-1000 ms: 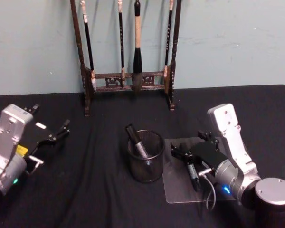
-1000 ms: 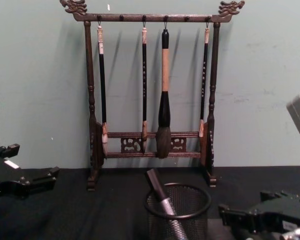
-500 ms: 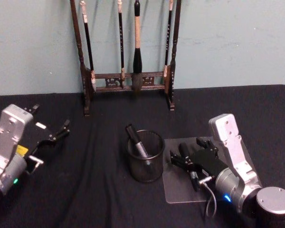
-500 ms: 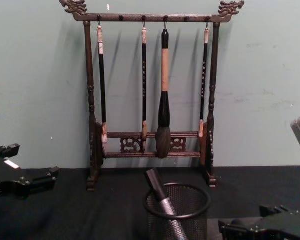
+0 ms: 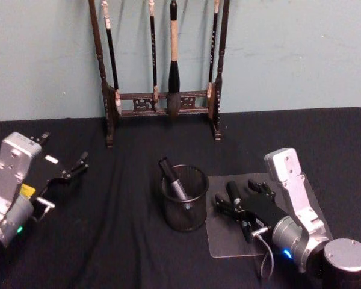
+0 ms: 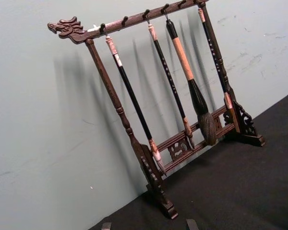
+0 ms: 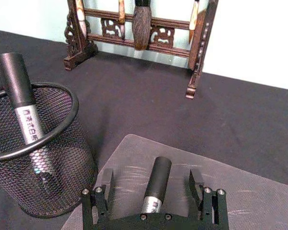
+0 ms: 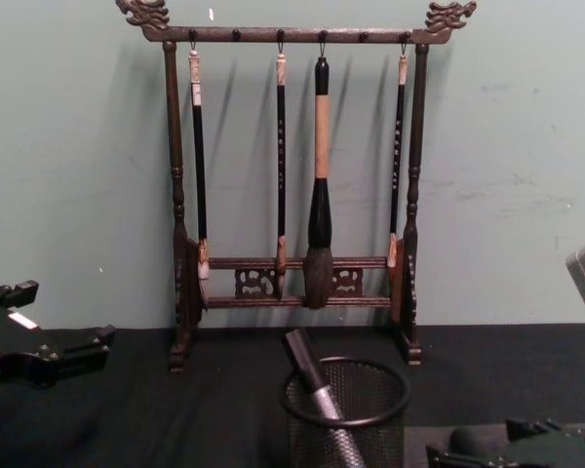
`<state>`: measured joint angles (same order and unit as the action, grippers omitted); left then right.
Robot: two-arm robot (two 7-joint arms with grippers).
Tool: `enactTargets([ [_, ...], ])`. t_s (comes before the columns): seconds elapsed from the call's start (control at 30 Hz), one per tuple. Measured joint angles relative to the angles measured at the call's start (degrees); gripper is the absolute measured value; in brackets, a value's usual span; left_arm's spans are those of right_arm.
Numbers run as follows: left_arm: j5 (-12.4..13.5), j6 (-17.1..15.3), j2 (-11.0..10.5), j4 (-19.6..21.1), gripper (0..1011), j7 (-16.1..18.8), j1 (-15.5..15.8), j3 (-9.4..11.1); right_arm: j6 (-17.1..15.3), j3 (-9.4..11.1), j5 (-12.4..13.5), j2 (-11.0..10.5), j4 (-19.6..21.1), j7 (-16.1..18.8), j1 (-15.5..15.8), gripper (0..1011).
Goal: Pick up the water-based marker from the table and place it into the pen holder.
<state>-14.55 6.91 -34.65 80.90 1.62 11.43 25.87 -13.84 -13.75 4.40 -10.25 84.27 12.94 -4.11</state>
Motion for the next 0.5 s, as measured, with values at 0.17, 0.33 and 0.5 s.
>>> enactTargets([
  [0.17, 0.0, 0.0, 0.0, 0.0, 1009, 0.0, 0.0, 0.0, -0.9, 0.0, 0.6, 0.1, -0.2, 0.1, -0.2, 1000],
  [0.33, 0.0, 0.0, 0.0, 0.0, 1009, 0.0, 0.0, 0.0, -1.6, 0.0, 1.0, 0.1, -0.5, 0.1, -0.3, 1000],
  [0.5, 0.0, 0.0, 0.0, 0.0, 1009, 0.0, 0.0, 0.0, -1.7, -0.1, 1.1, 0.1, -0.8, 0.0, -0.4, 1000],
])
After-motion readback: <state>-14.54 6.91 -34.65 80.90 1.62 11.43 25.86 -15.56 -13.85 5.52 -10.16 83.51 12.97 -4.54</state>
